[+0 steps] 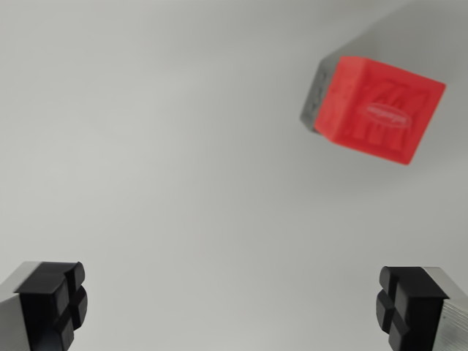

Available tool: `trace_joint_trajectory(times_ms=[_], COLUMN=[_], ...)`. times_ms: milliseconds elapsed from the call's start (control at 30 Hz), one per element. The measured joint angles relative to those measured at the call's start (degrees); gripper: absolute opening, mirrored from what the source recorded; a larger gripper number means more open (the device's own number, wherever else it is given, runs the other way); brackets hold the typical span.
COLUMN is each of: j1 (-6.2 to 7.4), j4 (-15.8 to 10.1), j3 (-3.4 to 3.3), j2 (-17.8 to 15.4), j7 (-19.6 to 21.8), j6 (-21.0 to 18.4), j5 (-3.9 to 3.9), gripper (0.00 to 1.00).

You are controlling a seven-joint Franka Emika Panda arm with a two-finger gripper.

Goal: Destack cube

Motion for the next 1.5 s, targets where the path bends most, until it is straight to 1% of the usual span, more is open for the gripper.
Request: trace_joint_trajectory(times_ms=[133,167,467,733,800,867,1067,1500], j1=[-0.84,-0.95,-2.73,-4.54,-4.8,-4.92,-4.91,-5.17], j4=[-0.27,-0.3,-0.44,-0.19,-0.16,-0.29,-0.89,-1.43], j3=[-0.78,-0.88,-2.68,-4.33,-4.49,-4.49,-4.13,-3.57], j2=[0.57,0.65,2.21,4.09,4.47,5.13,7.98,13.5], j7=[0.97,1.08,3.05,4.84,4.87,4.87,4.58,3.13], j6=[1.06,1.22,3.43,5.44,5.93,6.83,9.89,15.83], j5=[0.31,0.36,1.34,2.52,2.73,3.06,3.95,6.3], gripper=[1.0,1.0,1.0,1.0,1.0,1.0,1.0,1.0])
